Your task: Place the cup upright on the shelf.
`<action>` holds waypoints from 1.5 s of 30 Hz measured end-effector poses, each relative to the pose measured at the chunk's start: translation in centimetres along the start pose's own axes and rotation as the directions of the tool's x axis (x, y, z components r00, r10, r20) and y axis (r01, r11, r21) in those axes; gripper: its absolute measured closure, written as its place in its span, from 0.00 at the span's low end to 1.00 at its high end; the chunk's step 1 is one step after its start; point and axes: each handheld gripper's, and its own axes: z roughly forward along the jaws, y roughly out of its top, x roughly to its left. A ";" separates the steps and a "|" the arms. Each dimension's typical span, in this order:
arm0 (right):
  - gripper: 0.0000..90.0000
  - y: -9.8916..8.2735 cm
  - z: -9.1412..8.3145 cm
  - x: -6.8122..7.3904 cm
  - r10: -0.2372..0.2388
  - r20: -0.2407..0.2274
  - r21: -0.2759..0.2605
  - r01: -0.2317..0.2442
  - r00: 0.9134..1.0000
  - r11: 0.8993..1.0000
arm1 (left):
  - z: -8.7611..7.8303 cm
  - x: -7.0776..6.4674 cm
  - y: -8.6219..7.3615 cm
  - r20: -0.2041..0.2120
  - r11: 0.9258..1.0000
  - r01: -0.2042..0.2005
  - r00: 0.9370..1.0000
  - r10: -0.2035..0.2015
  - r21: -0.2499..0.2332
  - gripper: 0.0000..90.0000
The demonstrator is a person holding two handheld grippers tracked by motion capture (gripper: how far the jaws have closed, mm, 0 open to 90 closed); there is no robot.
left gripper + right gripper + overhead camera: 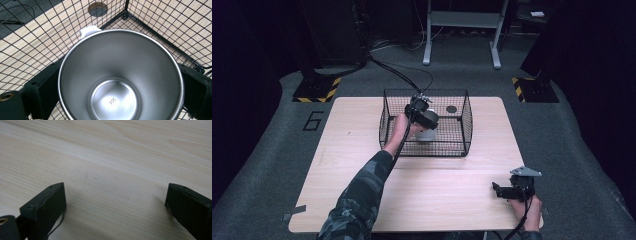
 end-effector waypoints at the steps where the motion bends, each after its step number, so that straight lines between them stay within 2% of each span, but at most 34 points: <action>1: 0.03 0.0 0.0 0.0 0.004 0.001 0.000 -0.004 1.000 1.000 | 0.1 0.0 0.0 0.001 1.000 -0.002 1.000 0.002 0.005 0.07; 13: 0.03 0.0 0.0 0.0 0.004 0.001 -0.001 -0.004 1.000 1.000 | 0.5 0.1 -0.1 0.015 0.999 0.001 1.000 -0.001 0.033 0.07; 16: 0.03 0.0 0.0 0.0 0.004 0.002 -0.001 -0.004 1.000 1.000 | 0.3 -0.1 -0.2 0.012 0.998 -0.017 1.000 0.016 0.057 0.07; 21: 0.03 0.0 0.0 0.0 0.004 0.002 -0.001 -0.004 1.000 1.000 | 0.2 -0.3 -0.4 0.008 0.998 -0.022 1.000 0.021 0.063 0.06; 24: 0.03 0.0 0.0 0.0 0.000 0.002 0.001 0.000 1.000 1.000 | -0.1 -0.4 -0.7 0.007 0.996 -0.044 0.999 0.043 0.076 0.06; 33: 0.03 0.0 0.0 -0.1 -0.008 0.002 -0.001 0.008 1.000 1.000 | -0.4 -0.7 -1.2 0.004 0.997 -0.053 0.999 0.053 0.064 0.06; 40: 0.03 0.0 0.0 0.0 0.000 0.002 0.001 0.000 1.000 1.000 | -0.6 -0.7 -1.3 0.021 0.996 -0.061 0.998 0.060 0.062 0.05; 45: 0.03 0.0 0.0 0.0 -0.003 0.002 0.000 0.003 1.000 1.000 | -0.8 -0.7 -1.3 0.022 0.997 -0.051 0.999 0.050 0.053 0.00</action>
